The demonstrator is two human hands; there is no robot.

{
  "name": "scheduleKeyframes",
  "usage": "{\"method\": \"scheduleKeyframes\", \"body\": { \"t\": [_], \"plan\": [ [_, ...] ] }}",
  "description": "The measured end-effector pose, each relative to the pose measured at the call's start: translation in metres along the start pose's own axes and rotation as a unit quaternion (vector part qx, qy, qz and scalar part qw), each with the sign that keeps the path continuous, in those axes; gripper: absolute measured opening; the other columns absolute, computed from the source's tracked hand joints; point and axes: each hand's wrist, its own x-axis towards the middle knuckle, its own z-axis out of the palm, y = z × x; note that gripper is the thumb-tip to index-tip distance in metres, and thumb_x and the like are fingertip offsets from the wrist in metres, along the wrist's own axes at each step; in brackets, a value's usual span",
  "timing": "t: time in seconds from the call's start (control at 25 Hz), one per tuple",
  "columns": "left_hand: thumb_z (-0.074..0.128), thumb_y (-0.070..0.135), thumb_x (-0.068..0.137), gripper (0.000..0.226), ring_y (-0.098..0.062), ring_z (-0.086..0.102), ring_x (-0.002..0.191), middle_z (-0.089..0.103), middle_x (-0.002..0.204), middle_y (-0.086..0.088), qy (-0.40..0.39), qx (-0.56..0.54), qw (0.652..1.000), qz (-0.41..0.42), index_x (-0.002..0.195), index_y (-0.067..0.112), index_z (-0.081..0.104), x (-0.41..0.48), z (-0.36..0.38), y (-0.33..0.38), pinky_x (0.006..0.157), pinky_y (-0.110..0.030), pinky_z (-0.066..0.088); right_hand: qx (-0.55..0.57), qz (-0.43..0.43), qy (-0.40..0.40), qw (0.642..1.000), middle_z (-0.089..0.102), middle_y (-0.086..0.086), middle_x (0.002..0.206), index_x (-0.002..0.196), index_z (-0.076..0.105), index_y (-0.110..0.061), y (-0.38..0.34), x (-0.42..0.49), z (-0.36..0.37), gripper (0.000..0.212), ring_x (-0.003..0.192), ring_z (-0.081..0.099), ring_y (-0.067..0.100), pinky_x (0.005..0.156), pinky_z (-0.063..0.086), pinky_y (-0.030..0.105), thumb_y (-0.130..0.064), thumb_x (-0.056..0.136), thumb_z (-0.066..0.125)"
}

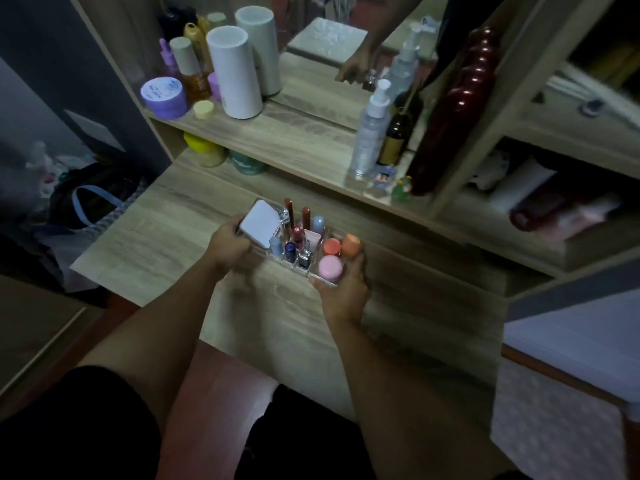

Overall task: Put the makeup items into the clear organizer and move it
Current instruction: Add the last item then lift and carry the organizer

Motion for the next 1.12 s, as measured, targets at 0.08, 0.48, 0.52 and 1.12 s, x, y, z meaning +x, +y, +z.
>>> {"method": "scheduleKeyframes", "body": {
  "t": [0.08,0.48,0.52,1.12],
  "plan": [
    [0.048,-0.004,0.069,0.062,-0.029,0.057,0.110,0.061,0.124,-0.016,-0.009,0.004,1.000,0.004,0.127,0.018,0.052,-0.016,0.024,0.006,0.092,-0.042,0.048,-0.010,-0.011,0.014,1.000,0.061,0.013,0.128,0.145,0.024,-0.020,0.019,-0.001,-0.025,0.110,0.110,0.060,0.033,0.092,0.049,0.037,-0.026,0.055,0.089],
    [0.055,-0.002,0.073,0.057,-0.031,0.058,0.112,0.062,0.124,-0.016,-0.059,0.006,0.998,0.037,0.128,0.013,0.052,-0.059,0.134,0.023,0.090,-0.039,0.048,-0.054,-0.010,0.038,0.998,0.060,0.008,0.127,0.144,0.020,-0.028,0.099,0.009,-0.124,0.113,0.109,0.061,0.029,0.092,0.053,0.040,-0.033,0.054,0.088],
    [0.054,-0.005,0.075,0.056,-0.031,0.058,0.112,0.062,0.124,-0.016,-0.060,0.004,0.998,0.036,0.128,0.012,0.051,-0.060,0.142,0.024,0.089,-0.037,0.048,-0.055,-0.013,0.040,0.998,0.060,0.008,0.127,0.144,0.020,-0.028,0.104,0.012,-0.131,0.113,0.109,0.061,0.028,0.092,0.053,0.039,-0.032,0.054,0.088],
    [0.054,-0.011,0.075,0.056,-0.025,0.057,0.100,0.060,0.113,-0.012,-0.070,0.011,0.997,0.036,0.127,0.010,0.050,-0.061,0.183,0.039,0.083,-0.036,0.047,-0.058,-0.016,0.017,0.998,0.057,0.004,0.131,0.142,0.023,-0.028,0.124,0.040,-0.165,0.104,0.115,0.057,0.026,0.095,0.051,0.043,-0.030,0.059,0.086]
  ]
}}
